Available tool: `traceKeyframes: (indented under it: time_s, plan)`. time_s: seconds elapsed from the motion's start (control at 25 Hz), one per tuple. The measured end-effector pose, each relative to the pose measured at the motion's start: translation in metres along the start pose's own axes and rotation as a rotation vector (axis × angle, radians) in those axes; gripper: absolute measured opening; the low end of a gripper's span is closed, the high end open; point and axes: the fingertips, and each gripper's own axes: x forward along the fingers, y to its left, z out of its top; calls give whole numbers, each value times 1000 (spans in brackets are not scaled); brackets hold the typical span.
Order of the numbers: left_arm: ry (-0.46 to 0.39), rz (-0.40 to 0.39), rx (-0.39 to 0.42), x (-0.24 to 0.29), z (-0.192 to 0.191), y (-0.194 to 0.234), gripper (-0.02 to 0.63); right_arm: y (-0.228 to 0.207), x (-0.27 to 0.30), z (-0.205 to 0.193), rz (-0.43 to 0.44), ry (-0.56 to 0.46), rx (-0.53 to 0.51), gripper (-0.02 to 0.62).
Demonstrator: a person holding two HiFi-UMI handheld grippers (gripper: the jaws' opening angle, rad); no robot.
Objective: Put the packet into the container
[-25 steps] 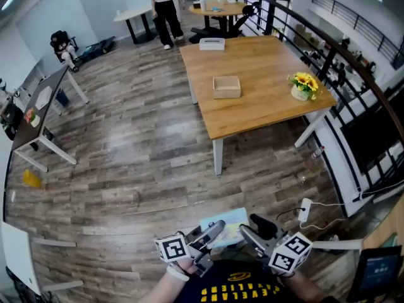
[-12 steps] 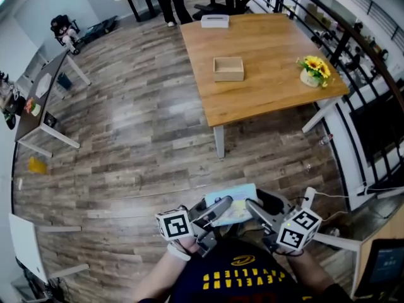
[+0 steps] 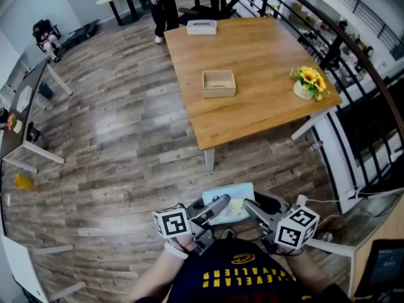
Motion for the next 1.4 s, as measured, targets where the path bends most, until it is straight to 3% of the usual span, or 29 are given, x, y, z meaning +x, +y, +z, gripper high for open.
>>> traceKeyframes:
  time_s: [0.2, 0.36, 0.48, 0.64, 0.88, 1.0, 1.2, 1.4]
  plan:
    - [40, -11, 30, 20, 60, 18, 296, -21, 43, 40, -35, -18, -4, 122]
    - [31, -33, -20, 28, 99, 28, 298, -26, 73, 67, -55, -38, -31, 83]
    - [46, -20, -7, 33, 119, 39, 311, -32, 91, 78, -64, -41, -23, 70]
    - [62, 25, 29, 40, 142, 52, 374, -45, 108, 91, -72, -54, 7, 64]
    - [17, 122, 124, 54, 187, 70, 474, -84, 124, 112, -94, -63, 27, 63]
    - [-5, 159, 178, 67, 213, 76, 474, -113, 136, 129, -91, -69, 36, 63]
    - [-24, 165, 168, 103, 246, 76, 474, -157, 158, 168, -54, -58, 23, 63]
    - [-14, 245, 307, 140, 269, 80, 399, -198, 174, 209, -31, -59, 47, 63]
